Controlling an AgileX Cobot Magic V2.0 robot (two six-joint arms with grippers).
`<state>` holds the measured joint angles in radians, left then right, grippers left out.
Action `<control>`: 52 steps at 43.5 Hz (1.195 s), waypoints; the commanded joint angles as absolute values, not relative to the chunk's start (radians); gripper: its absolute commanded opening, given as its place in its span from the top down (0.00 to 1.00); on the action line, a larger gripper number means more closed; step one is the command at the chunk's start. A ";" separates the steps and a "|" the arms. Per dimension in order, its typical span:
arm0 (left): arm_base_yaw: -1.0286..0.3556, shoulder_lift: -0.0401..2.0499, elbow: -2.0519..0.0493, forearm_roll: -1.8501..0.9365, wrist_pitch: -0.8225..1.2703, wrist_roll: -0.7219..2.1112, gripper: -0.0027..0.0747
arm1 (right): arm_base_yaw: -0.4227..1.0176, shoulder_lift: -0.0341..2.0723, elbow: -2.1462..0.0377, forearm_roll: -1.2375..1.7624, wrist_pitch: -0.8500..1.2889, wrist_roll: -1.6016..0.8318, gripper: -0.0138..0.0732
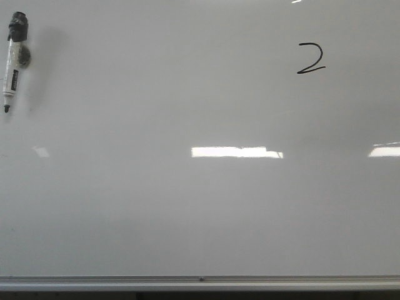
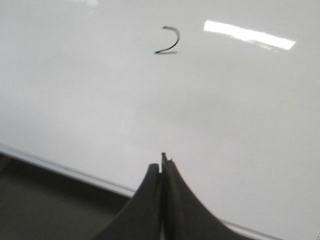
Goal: Write number 2 on whiteboard
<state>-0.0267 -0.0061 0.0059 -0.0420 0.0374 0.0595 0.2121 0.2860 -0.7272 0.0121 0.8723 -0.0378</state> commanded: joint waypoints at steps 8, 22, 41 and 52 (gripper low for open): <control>-0.034 -0.020 0.012 -0.053 -0.051 0.060 0.99 | 0.043 0.122 -0.449 0.000 0.456 -0.039 0.92; -0.034 -0.020 0.012 -0.053 -0.051 0.060 0.99 | -0.024 0.014 -0.126 0.006 0.139 -0.039 0.92; -0.034 -0.020 0.012 -0.053 -0.051 0.060 0.99 | -0.045 -0.029 0.012 0.031 -0.083 -0.035 0.92; -0.034 -0.020 0.012 -0.053 -0.051 0.060 0.99 | -0.045 -0.029 0.012 0.054 -0.087 -0.035 0.92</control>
<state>-0.0267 -0.0061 0.0059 -0.0420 0.0358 0.0595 -0.0391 -0.0103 0.0268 0.0499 0.0000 -0.0361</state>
